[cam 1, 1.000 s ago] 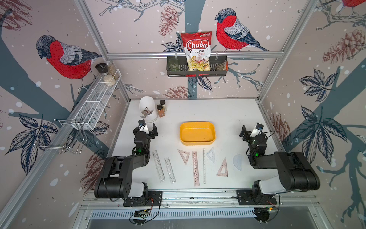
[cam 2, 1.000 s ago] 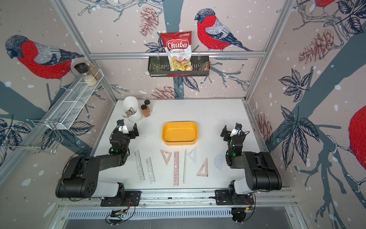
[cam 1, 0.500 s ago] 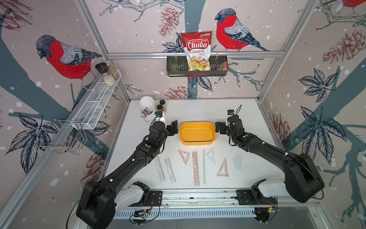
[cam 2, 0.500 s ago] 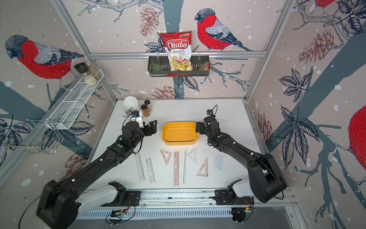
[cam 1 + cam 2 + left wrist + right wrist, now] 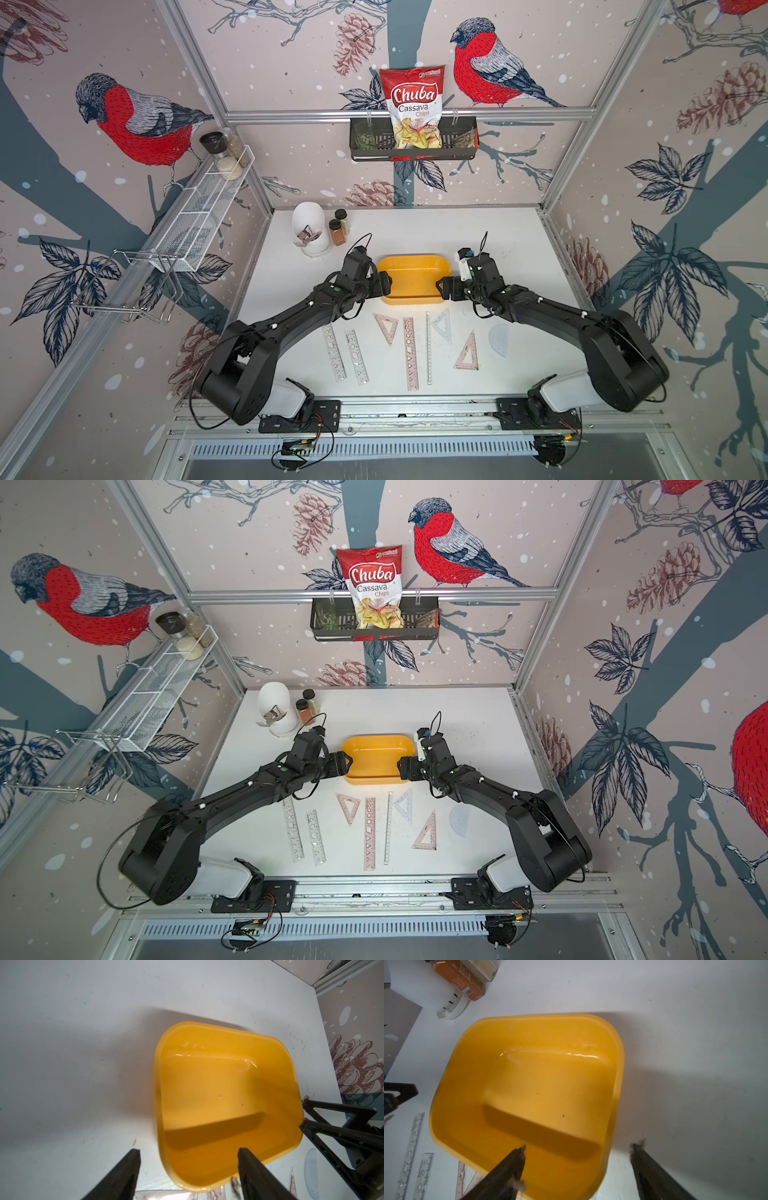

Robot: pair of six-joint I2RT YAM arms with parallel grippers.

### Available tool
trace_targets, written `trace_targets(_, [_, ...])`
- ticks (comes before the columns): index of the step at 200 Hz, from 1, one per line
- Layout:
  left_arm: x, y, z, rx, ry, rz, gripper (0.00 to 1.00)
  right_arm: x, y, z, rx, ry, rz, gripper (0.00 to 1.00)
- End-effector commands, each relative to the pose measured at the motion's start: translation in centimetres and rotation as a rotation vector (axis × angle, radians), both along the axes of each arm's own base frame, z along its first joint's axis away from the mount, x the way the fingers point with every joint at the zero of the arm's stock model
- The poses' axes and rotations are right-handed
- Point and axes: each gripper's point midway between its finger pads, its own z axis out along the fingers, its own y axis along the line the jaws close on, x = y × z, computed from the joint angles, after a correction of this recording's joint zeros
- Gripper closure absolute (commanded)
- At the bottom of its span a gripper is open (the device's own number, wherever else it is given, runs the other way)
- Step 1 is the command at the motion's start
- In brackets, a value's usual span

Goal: Put the scattered rulers into the storage box
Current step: Move the storage box to the center of the board.

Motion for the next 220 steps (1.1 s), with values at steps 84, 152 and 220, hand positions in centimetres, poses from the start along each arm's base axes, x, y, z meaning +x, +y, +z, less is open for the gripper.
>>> trace_targets(84, [5.5, -3.2, -0.1, -0.043, 0.022, -0.081, 0.43, 6.1, 1.1, 0.6, 0.091, 0.009, -0.013, 0.45])
trace_targets(152, [4.8, 2.0, 3.2, 0.03, 0.008, 0.06, 0.38, 7.3, -0.2, 0.0, 0.046, 0.046, -0.047, 0.47])
trace_targets(220, [1.4, 2.0, -2.2, 0.046, 0.173, -0.014, 0.34, 5.4, 0.3, -1.6, 0.022, 0.177, -0.005, 0.33])
